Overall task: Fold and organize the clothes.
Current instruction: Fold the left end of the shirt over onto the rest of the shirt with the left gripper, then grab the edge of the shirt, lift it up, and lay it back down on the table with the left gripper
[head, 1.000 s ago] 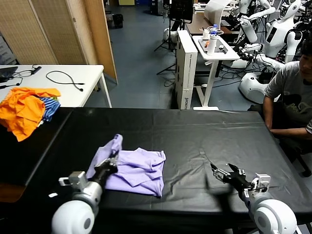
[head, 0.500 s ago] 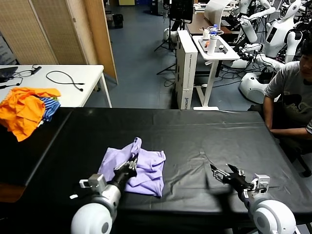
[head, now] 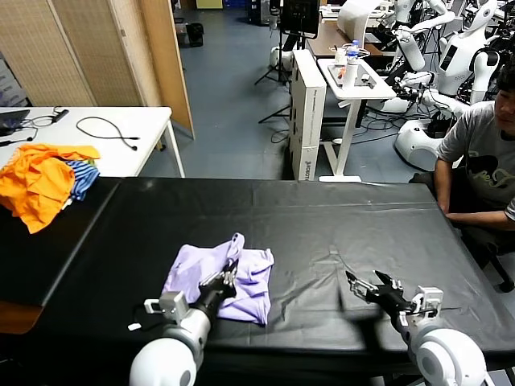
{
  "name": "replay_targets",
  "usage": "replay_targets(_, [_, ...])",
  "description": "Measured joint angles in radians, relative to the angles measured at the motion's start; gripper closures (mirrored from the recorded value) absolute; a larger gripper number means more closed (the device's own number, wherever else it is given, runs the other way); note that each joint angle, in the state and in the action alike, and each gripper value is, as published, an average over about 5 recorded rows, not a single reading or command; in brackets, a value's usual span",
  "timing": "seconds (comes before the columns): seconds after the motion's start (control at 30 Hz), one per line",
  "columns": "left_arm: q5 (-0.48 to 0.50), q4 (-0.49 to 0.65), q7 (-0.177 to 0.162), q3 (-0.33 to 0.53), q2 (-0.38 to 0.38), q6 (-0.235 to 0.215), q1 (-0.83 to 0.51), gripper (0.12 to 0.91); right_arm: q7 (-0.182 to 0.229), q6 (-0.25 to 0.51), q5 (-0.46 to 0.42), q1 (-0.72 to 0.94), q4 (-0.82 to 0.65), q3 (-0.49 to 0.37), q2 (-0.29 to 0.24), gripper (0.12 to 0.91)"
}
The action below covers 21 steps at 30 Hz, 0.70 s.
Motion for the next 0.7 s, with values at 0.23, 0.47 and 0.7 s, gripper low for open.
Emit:
replay_targets(0.23, [0.027, 0.028, 0.011, 0.01, -0.015, -0.011, -0.006, 0.778, -0.026, 0.0, -0.025, 0.012, 0.002, -0.023, -0.008, 0.118])
replay_targets(0.47, [-0.011, 0.023, 0.01, 0.028, -0.043, -0.004, -0.008, 0.353, -0.047, 0.004, -0.027, 0.034, 0.013, -0.073, -0.049, 0.118])
replay_targets(0.7, [-0.049, -0.03, 0.014, 0.001, -0.023, -0.017, 0.001, 0.128, -0.086, 0.021, -0.022, 0.068, 0.045, -0.171, -0.114, 0.118])
